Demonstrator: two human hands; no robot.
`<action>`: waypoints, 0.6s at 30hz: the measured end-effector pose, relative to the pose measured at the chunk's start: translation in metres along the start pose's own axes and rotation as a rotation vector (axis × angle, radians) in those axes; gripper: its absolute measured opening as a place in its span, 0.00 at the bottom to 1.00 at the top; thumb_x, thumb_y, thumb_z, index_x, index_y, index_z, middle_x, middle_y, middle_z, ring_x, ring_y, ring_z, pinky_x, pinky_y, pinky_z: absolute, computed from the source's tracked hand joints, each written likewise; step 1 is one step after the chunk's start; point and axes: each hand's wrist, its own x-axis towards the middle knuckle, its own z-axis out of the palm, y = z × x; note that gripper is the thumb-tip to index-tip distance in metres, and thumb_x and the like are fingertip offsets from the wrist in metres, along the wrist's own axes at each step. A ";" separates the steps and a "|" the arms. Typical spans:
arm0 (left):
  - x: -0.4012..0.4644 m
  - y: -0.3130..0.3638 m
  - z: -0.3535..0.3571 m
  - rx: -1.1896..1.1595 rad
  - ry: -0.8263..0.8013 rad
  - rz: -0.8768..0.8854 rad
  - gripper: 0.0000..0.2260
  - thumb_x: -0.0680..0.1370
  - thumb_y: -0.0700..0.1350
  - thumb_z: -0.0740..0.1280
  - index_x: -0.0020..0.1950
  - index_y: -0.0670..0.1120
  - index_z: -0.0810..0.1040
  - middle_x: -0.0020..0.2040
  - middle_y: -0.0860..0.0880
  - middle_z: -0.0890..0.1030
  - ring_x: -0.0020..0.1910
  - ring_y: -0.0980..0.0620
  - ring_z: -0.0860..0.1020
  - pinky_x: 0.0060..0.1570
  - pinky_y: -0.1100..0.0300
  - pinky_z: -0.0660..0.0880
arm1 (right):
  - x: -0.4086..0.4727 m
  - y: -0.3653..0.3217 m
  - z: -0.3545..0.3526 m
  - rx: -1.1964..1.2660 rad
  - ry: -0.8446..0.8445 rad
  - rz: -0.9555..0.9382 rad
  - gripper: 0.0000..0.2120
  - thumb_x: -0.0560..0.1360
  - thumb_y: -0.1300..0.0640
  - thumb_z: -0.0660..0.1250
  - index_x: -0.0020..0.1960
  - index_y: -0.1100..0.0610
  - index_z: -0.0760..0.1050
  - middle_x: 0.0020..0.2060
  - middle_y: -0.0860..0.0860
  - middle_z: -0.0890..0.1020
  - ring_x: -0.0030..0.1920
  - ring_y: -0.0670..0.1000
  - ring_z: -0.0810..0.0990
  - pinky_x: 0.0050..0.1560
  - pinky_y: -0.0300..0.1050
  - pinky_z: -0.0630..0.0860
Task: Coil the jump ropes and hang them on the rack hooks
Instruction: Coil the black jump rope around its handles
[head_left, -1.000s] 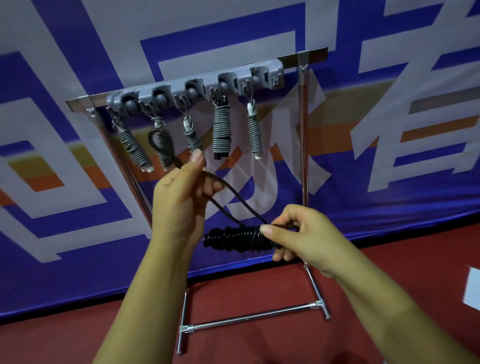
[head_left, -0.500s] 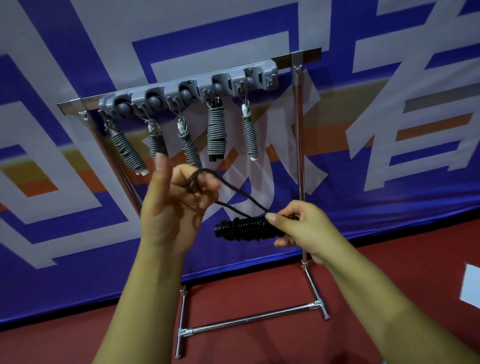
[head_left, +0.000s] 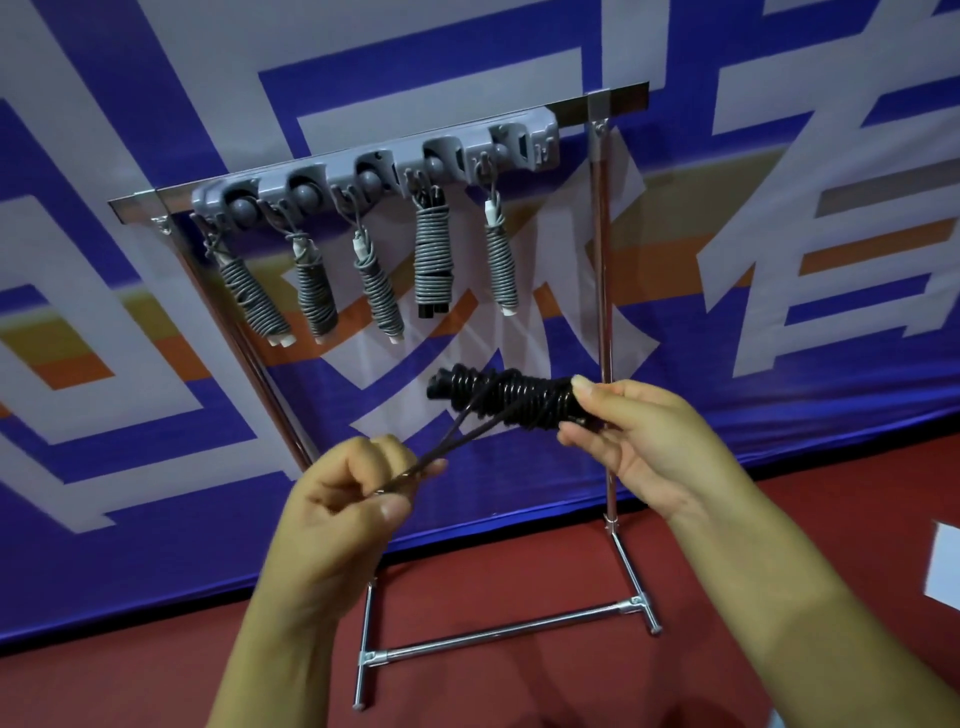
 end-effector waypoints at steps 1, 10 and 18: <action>-0.002 -0.004 0.006 -0.019 -0.016 -0.001 0.09 0.63 0.37 0.66 0.30 0.50 0.71 0.34 0.53 0.74 0.34 0.54 0.72 0.55 0.53 0.75 | 0.001 0.000 0.003 0.065 0.013 0.014 0.06 0.74 0.62 0.68 0.42 0.66 0.75 0.32 0.55 0.83 0.31 0.50 0.83 0.31 0.34 0.78; -0.021 -0.056 0.030 0.034 -0.042 -0.205 0.09 0.67 0.49 0.78 0.37 0.46 0.82 0.50 0.46 0.79 0.53 0.45 0.80 0.53 0.47 0.75 | -0.018 -0.017 0.016 0.339 0.029 0.165 0.08 0.68 0.60 0.70 0.33 0.64 0.80 0.30 0.56 0.82 0.25 0.49 0.79 0.22 0.31 0.73; 0.000 -0.047 0.037 0.283 -0.104 -0.233 0.27 0.78 0.63 0.57 0.37 0.42 0.80 0.44 0.39 0.83 0.46 0.44 0.83 0.50 0.59 0.76 | -0.033 -0.018 0.024 0.244 -0.079 0.177 0.06 0.61 0.59 0.69 0.29 0.61 0.81 0.30 0.55 0.81 0.22 0.46 0.75 0.20 0.30 0.71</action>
